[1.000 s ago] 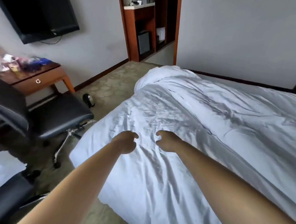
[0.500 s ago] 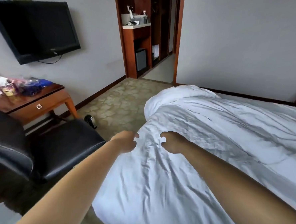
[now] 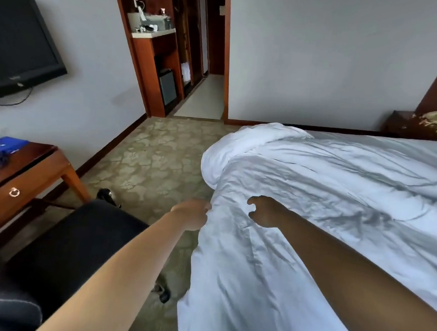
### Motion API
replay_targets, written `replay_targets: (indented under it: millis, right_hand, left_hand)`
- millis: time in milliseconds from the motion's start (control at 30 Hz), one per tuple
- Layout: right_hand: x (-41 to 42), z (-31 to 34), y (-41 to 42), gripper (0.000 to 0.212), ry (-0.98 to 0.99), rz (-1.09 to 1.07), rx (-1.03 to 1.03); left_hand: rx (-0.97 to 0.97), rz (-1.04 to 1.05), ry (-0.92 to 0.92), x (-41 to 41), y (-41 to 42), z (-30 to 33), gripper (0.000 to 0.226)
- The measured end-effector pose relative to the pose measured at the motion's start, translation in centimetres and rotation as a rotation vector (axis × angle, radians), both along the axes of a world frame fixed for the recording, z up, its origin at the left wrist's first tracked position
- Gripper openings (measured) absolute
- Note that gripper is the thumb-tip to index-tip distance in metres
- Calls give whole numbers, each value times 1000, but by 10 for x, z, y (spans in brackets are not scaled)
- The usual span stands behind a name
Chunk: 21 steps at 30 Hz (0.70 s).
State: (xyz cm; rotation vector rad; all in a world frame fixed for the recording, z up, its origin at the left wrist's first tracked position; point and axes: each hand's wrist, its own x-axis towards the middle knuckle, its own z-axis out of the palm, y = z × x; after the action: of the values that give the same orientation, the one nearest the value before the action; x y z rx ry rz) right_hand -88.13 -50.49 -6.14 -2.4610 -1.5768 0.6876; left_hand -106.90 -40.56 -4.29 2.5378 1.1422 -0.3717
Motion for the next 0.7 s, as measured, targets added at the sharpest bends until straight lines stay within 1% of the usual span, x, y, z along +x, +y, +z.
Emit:
replay_targets:
  millis: [133, 267, 367, 600, 700]
  right_hand:
    - [4, -9, 67, 48, 24, -15, 64]
    - [9, -23, 126, 49, 58, -17, 60]
    - [8, -33, 150, 48, 96, -42, 33]
    - [38, -41, 212, 49, 97, -82, 48]
    - [60, -45, 243, 51, 101, -140, 68]
  left_hand:
    - [-6, -29, 12, -1, 63, -8, 49]
    - [-13, -34, 80, 4, 127, -13, 51]
    - [-30, -56, 94, 11, 157, -13, 50]
    - [-33, -134, 62, 70, 237, -15, 52]
    - [-30, -199, 76, 102, 276, -23, 53]
